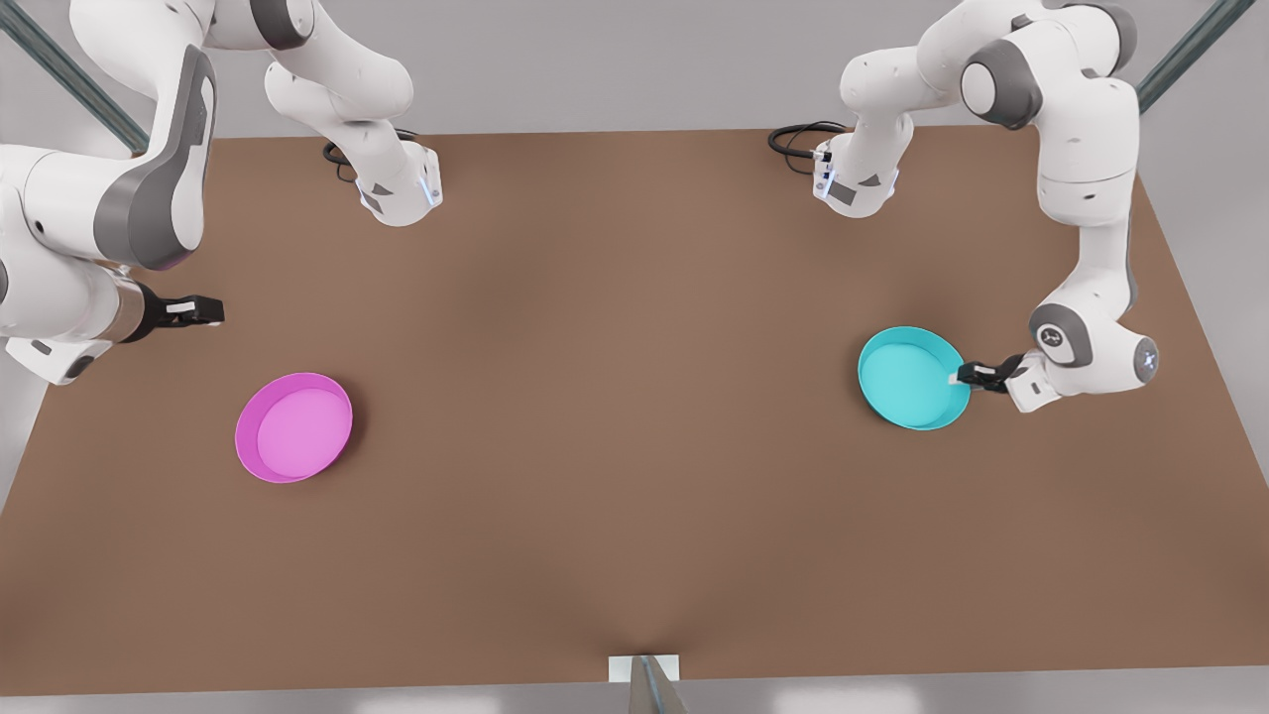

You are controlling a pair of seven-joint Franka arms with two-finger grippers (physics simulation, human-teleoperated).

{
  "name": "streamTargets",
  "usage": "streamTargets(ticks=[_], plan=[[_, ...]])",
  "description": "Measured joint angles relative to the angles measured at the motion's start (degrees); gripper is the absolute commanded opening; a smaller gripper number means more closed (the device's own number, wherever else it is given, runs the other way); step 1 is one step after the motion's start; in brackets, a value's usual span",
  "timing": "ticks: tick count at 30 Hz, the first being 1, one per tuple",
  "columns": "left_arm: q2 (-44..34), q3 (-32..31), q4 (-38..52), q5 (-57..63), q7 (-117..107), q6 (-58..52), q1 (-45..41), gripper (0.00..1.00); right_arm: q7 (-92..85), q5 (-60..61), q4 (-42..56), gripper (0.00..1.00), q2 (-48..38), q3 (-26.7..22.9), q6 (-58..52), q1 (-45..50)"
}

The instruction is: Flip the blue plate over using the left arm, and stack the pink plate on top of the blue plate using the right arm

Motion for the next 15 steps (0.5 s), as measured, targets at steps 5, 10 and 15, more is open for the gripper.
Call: streamTargets(ticks=[5, 10, 15], plan=[[0.8, 0.0, 0.2, 0.0, 0.9, 0.5, -0.2, 0.49, 0.0, 0.0, 0.0, 1.00, 0.1, 0.0, 0.0, 0.0], [1.1, 0.0, 0.3, 0.0, 1.5, 0.7, -0.1, 0.44, 0.0, 0.0, 0.0, 1.00, 0.2, 0.0, 0.0, 0.0], [1.1, 0.0, 0.3, 0.0, 1.9, 0.8, -0.4, 0.34, 0.0, 0.0, 0.0, 1.00, 0.3, 0.0, 0.0, -0.5]])
